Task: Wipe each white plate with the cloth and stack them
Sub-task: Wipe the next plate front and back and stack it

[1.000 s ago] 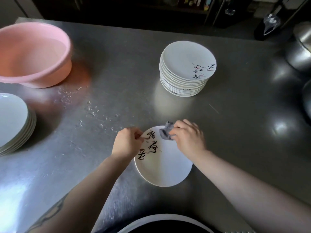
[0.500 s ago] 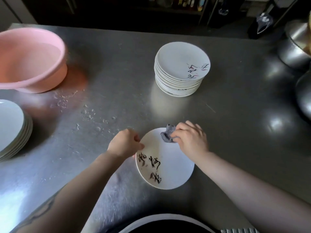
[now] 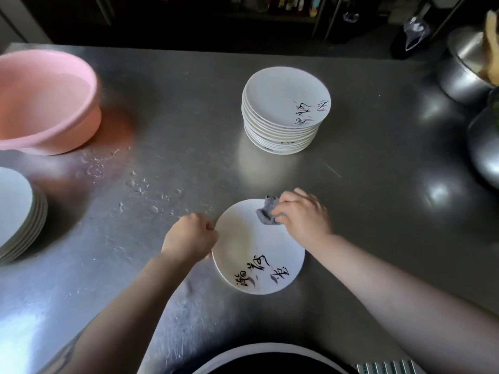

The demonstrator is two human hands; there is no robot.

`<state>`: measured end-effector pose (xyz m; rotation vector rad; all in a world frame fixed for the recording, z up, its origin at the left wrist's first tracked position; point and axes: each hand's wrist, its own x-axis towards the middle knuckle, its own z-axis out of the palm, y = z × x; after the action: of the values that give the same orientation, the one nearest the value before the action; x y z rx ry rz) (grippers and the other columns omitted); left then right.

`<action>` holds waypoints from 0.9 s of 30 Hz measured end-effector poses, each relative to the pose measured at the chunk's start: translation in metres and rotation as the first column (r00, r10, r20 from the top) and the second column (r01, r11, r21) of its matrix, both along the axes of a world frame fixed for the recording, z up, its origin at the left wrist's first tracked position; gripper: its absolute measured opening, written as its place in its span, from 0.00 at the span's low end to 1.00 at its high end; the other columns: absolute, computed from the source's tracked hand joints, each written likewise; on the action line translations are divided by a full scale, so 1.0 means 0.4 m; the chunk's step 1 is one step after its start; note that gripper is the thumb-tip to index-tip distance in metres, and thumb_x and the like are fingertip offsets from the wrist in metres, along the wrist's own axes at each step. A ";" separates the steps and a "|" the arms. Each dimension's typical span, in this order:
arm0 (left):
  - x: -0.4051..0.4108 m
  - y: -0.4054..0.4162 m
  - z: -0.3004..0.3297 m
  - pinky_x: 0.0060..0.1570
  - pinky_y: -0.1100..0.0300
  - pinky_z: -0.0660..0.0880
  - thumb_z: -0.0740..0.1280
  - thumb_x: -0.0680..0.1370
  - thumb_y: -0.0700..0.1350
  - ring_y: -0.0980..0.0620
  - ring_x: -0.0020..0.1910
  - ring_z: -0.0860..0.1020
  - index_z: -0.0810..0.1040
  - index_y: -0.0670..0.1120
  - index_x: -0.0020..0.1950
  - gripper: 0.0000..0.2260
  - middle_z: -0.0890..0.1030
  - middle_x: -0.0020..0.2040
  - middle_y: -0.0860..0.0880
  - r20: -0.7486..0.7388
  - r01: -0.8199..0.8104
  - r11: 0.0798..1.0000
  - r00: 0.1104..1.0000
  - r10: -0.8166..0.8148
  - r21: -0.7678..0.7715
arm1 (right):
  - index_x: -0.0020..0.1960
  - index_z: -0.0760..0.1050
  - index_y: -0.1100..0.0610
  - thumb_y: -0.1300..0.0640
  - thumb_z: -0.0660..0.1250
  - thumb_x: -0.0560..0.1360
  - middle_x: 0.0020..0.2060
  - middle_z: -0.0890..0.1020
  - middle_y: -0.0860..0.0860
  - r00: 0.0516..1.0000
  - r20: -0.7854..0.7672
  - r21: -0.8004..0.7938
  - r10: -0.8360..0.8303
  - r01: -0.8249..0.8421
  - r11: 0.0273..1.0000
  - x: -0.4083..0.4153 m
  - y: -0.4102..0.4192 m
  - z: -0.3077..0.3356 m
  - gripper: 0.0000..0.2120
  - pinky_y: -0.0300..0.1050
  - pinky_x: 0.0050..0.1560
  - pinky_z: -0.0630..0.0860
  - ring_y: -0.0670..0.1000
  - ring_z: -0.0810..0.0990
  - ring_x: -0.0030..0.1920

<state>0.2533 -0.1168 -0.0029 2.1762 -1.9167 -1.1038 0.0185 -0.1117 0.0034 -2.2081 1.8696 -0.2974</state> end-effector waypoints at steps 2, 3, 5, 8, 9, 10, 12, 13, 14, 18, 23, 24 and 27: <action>-0.020 -0.003 0.005 0.35 0.58 0.75 0.64 0.66 0.50 0.43 0.39 0.80 0.76 0.43 0.37 0.11 0.81 0.34 0.47 0.052 0.041 0.997 0.998 -0.038 -0.068 | 0.43 0.84 0.51 0.59 0.72 0.70 0.41 0.80 0.48 0.999 0.002 0.017 0.042 -0.042 0.999 0.025 -0.010 0.001 0.05 0.45 0.45 0.69 0.54 0.75 0.47; -0.037 -0.015 0.006 0.36 0.58 0.73 0.67 0.69 0.52 0.43 0.40 0.79 0.76 0.45 0.39 0.11 0.81 0.37 0.49 0.042 0.039 0.991 0.999 -0.034 -0.129 | 0.44 0.85 0.51 0.59 0.72 0.71 0.41 0.80 0.48 0.997 0.008 0.024 0.074 -0.074 0.997 0.040 -0.017 0.000 0.05 0.45 0.46 0.67 0.55 0.75 0.47; -0.069 -0.045 0.010 0.36 0.57 0.71 0.70 0.74 0.54 0.43 0.42 0.78 0.78 0.46 0.42 0.11 0.81 0.39 0.48 -0.031 0.048 0.983 0.998 -0.054 -0.180 | 0.46 0.84 0.51 0.56 0.71 0.72 0.43 0.81 0.48 0.992 0.009 0.036 0.126 -0.127 0.991 0.066 -0.030 -0.001 0.05 0.46 0.47 0.65 0.54 0.75 0.49; -0.067 -0.068 0.007 0.33 0.57 0.67 0.72 0.74 0.50 0.41 0.41 0.78 0.75 0.44 0.36 0.12 0.79 0.36 0.44 -0.043 0.015 0.992 0.999 -0.021 -0.122 | 0.49 0.84 0.48 0.55 0.69 0.74 0.46 0.80 0.46 0.993 -0.021 0.068 0.116 -0.114 0.991 0.058 -0.036 0.002 0.07 0.44 0.49 0.63 0.52 0.73 0.51; -0.052 -0.066 0.003 0.32 0.56 0.70 0.73 0.73 0.48 0.41 0.40 0.79 0.76 0.43 0.36 0.12 0.80 0.35 0.43 -0.037 -0.010 0.995 0.999 0.006 -0.096 | 0.49 0.84 0.48 0.56 0.69 0.74 0.46 0.80 0.46 0.996 -0.021 0.069 0.090 -0.088 0.994 0.043 -0.033 0.004 0.07 0.44 0.49 0.64 0.52 0.73 0.51; -0.035 -0.058 -0.001 0.33 0.55 0.74 0.72 0.72 0.46 0.41 0.38 0.80 0.76 0.41 0.36 0.11 0.81 0.34 0.43 -0.032 -0.027 0.999 0.999 0.025 -0.047 | 0.49 0.84 0.47 0.57 0.69 0.74 0.45 0.79 0.45 0.997 -0.028 0.071 0.065 -0.063 0.995 0.026 -0.029 0.006 0.08 0.44 0.49 0.64 0.51 0.73 0.51; -0.017 -0.039 0.002 0.33 0.57 0.79 0.69 0.72 0.45 0.46 0.30 0.81 0.77 0.41 0.34 0.09 0.82 0.28 0.46 -0.022 0.052 0.988 0.999 -0.049 0.144 | 0.49 0.83 0.46 0.57 0.69 0.74 0.45 0.79 0.45 0.998 -0.045 0.082 0.037 -0.033 0.996 0.002 -0.017 0.006 0.08 0.44 0.50 0.65 0.51 0.73 0.51; -0.019 -0.035 0.002 0.33 0.59 0.79 0.67 0.71 0.46 0.49 0.29 0.81 0.78 0.43 0.32 0.10 0.82 0.28 0.49 0.006 0.136 0.965 0.990 -0.141 0.224 | 0.49 0.83 0.46 0.57 0.69 0.74 0.45 0.79 0.45 0.998 -0.055 0.090 0.035 -0.030 0.995 0.000 -0.013 0.007 0.08 0.44 0.50 0.66 0.51 0.73 0.51; -0.028 -0.038 0.009 0.34 0.61 0.77 0.66 0.71 0.48 0.50 0.30 0.81 0.79 0.44 0.31 0.11 0.83 0.29 0.51 0.053 0.194 0.952 0.976 -0.212 0.238 | 0.49 0.83 0.47 0.57 0.69 0.74 0.45 0.79 0.45 0.997 -0.064 0.095 0.046 -0.040 0.995 0.006 -0.014 0.008 0.08 0.45 0.50 0.66 0.52 0.73 0.51; -0.078 -0.079 0.025 0.38 0.60 0.68 0.71 0.73 0.51 0.44 0.44 0.78 0.77 0.49 0.38 0.08 0.79 0.39 0.49 0.096 0.180 0.979 0.981 -0.171 -0.100 | 0.47 0.84 0.50 0.56 0.69 0.72 0.45 0.80 0.47 0.988 -0.038 0.091 0.147 -0.143 0.985 0.060 -0.038 0.014 0.06 0.45 0.47 0.61 0.54 0.73 0.51; -0.053 -0.060 0.005 0.36 0.56 0.72 0.72 0.72 0.46 0.41 0.40 0.79 0.75 0.44 0.35 0.10 0.80 0.36 0.43 0.009 0.062 0.994 0.998 -0.061 -0.094 | 0.49 0.83 0.47 0.55 0.69 0.73 0.46 0.80 0.45 0.996 -0.047 0.079 0.076 -0.072 0.994 0.037 -0.033 0.008 0.07 0.44 0.50 0.63 0.51 0.74 0.52; -0.037 -0.050 -0.006 0.35 0.55 0.74 0.72 0.72 0.44 0.41 0.38 0.80 0.75 0.43 0.35 0.09 0.81 0.36 0.42 -0.017 0.035 0.995 0.999 -0.037 -0.093 | 0.48 0.84 0.48 0.56 0.69 0.73 0.46 0.80 0.45 0.998 -0.046 0.067 0.043 -0.039 0.997 0.025 -0.025 0.005 0.07 0.45 0.49 0.64 0.51 0.74 0.51; -0.019 -0.025 -0.023 0.33 0.56 0.75 0.71 0.71 0.44 0.43 0.34 0.80 0.71 0.46 0.32 0.12 0.79 0.31 0.48 -0.064 0.042 0.993 0.997 -0.050 -0.110 | 0.46 0.84 0.50 0.59 0.70 0.72 0.43 0.80 0.46 0.998 -0.057 0.040 0.006 -0.004 0.999 0.013 -0.017 -0.001 0.07 0.46 0.49 0.66 0.53 0.75 0.50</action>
<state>0.2455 -0.1268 -0.0121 2.0230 -1.9589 -1.0385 0.0239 -0.1184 0.0028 -2.2170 1.8822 -0.1969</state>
